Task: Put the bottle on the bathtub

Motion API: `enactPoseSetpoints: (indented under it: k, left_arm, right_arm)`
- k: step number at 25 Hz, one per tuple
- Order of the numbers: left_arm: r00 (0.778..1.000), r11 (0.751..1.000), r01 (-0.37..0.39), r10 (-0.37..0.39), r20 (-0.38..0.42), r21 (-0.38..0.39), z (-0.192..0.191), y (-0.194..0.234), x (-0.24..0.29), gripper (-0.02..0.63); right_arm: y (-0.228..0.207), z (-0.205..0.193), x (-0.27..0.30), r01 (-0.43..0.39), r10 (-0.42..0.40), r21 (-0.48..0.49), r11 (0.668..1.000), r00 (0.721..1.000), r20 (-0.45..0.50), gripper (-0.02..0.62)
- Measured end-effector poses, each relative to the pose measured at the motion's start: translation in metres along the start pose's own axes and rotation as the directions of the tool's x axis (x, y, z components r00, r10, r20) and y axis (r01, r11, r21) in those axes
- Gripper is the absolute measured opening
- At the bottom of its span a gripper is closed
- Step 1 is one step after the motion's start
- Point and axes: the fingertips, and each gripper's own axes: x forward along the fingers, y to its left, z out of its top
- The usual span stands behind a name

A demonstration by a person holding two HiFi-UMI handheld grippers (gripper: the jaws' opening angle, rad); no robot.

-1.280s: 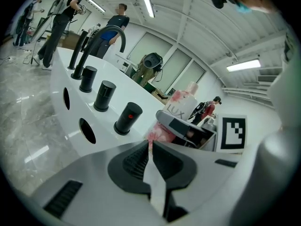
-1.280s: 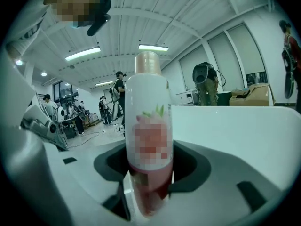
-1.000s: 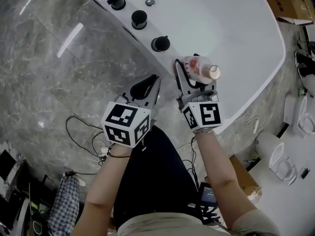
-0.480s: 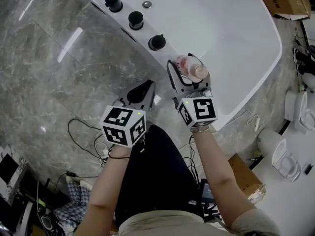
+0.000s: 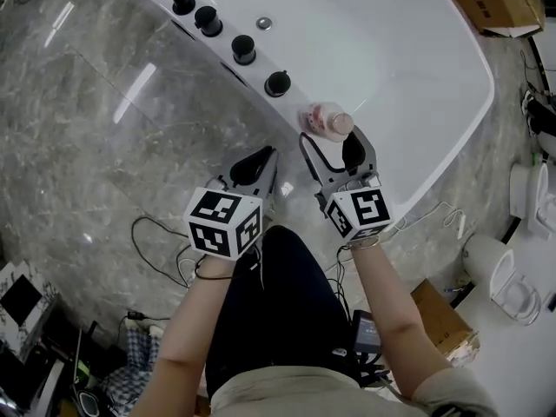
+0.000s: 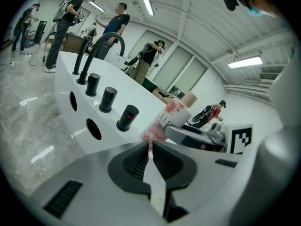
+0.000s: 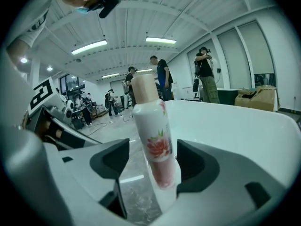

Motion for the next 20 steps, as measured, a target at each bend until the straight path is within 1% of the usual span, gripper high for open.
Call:
enactPoseSetpoints:
  k: [2, 5, 8, 10, 12, 13, 17, 19, 20]
  left_arm:
    - [1.000, 1.000, -0.002, 0.002, -0.009, 0.023, 0.004, -0.006, -0.006, 0.028]
    - [0.999, 0.999, -0.016, 0.017, -0.028, 0.049, 0.013, -0.014, -0.018, 0.026]
    - [1.000, 0.997, -0.020, 0.021, -0.021, 0.076, 0.025, -0.029, -0.032, 0.026]
    - [1.000, 0.995, -0.020, 0.021, -0.011, 0.100, 0.034, -0.038, -0.042, 0.028]
    - [1.000, 0.994, -0.020, 0.021, -0.004, 0.108, 0.040, -0.046, -0.051, 0.028]
    - [1.000, 0.994, -0.020, 0.020, -0.003, 0.108, 0.041, -0.050, -0.055, 0.028]
    - [1.000, 0.992, -0.003, 0.003, -0.003, 0.128, 0.046, -0.074, -0.066, 0.028]
    - [1.000, 0.990, 0.007, -0.008, 0.001, 0.143, 0.049, -0.085, -0.072, 0.028]
    - [1.000, 0.989, 0.012, -0.013, 0.004, 0.149, 0.051, -0.091, -0.075, 0.028]
  right_arm:
    - [0.002, 0.000, -0.006, -0.018, 0.018, -0.014, 1.000, 0.999, -0.028, 0.298]
    - [-0.004, 0.007, -0.019, 0.017, -0.018, -0.020, 1.000, 0.999, -0.049, 0.304]
    - [-0.009, 0.018, -0.037, 0.031, -0.030, 0.015, 0.999, 0.998, -0.055, 0.313]
    - [-0.006, 0.029, -0.049, 0.010, -0.008, 0.030, 1.000, 0.998, -0.056, 0.311]
    - [0.000, 0.040, -0.062, -0.023, 0.025, 0.037, 0.999, 0.998, -0.057, 0.257]
    - [0.003, 0.045, -0.069, -0.036, 0.038, 0.043, 0.998, 0.998, -0.054, 0.211]
    - [0.010, 0.064, -0.100, -0.048, 0.050, 0.096, 0.994, 0.999, -0.015, 0.132]
    - [0.013, 0.077, -0.112, -0.055, 0.052, 0.126, 0.990, 0.998, 0.026, 0.043]
    - [0.016, 0.084, -0.118, -0.071, 0.066, 0.143, 0.987, 0.997, 0.042, 0.016]
